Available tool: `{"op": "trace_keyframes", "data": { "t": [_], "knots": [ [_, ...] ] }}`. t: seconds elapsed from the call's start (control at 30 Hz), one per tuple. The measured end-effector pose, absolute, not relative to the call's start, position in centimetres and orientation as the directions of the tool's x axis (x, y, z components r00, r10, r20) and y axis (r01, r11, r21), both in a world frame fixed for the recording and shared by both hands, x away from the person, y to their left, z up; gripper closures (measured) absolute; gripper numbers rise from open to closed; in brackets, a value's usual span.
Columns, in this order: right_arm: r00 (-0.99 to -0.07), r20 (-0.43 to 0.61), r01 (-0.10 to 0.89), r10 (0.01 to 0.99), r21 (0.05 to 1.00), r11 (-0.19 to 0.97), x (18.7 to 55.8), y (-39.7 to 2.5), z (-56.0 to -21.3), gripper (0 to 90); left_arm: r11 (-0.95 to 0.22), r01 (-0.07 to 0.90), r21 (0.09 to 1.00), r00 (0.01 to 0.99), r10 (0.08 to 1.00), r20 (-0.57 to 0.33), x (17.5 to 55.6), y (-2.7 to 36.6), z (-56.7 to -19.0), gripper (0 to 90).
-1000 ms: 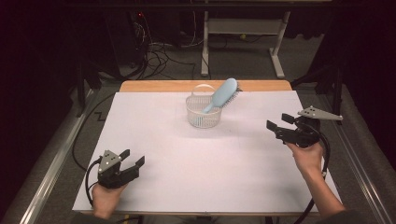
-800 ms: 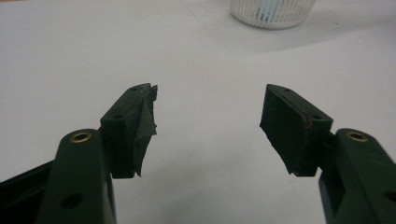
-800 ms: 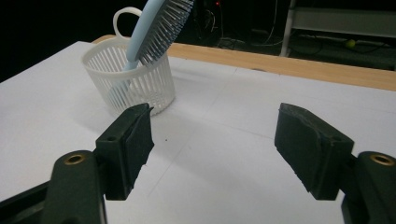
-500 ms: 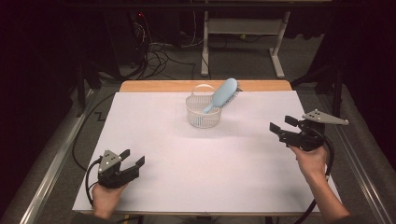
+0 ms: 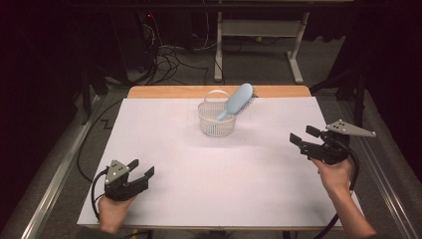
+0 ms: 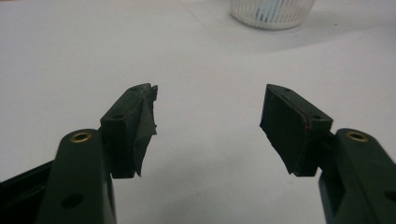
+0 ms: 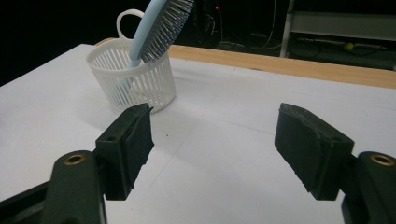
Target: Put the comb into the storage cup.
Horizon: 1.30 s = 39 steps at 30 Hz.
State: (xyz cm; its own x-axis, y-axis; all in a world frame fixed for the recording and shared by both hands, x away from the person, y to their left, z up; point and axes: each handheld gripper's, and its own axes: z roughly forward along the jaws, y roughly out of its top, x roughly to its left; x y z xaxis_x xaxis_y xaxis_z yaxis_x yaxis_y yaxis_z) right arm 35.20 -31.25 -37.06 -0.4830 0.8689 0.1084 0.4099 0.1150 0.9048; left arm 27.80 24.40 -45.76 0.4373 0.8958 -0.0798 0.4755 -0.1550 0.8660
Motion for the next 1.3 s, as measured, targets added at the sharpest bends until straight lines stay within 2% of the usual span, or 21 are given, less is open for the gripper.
{"op": "trace_keyframes", "data": {
  "t": [1.3],
  "knots": [
    [-0.464, 0.132, 0.39, 0.876, 0.918, 0.069, 32.3, -33.1, -38.3, 26.3, -0.154, 0.477, 0.866, 0.434, 0.898, -0.079, 27.8, 24.4, -45.8, 35.6]
  ]
}}
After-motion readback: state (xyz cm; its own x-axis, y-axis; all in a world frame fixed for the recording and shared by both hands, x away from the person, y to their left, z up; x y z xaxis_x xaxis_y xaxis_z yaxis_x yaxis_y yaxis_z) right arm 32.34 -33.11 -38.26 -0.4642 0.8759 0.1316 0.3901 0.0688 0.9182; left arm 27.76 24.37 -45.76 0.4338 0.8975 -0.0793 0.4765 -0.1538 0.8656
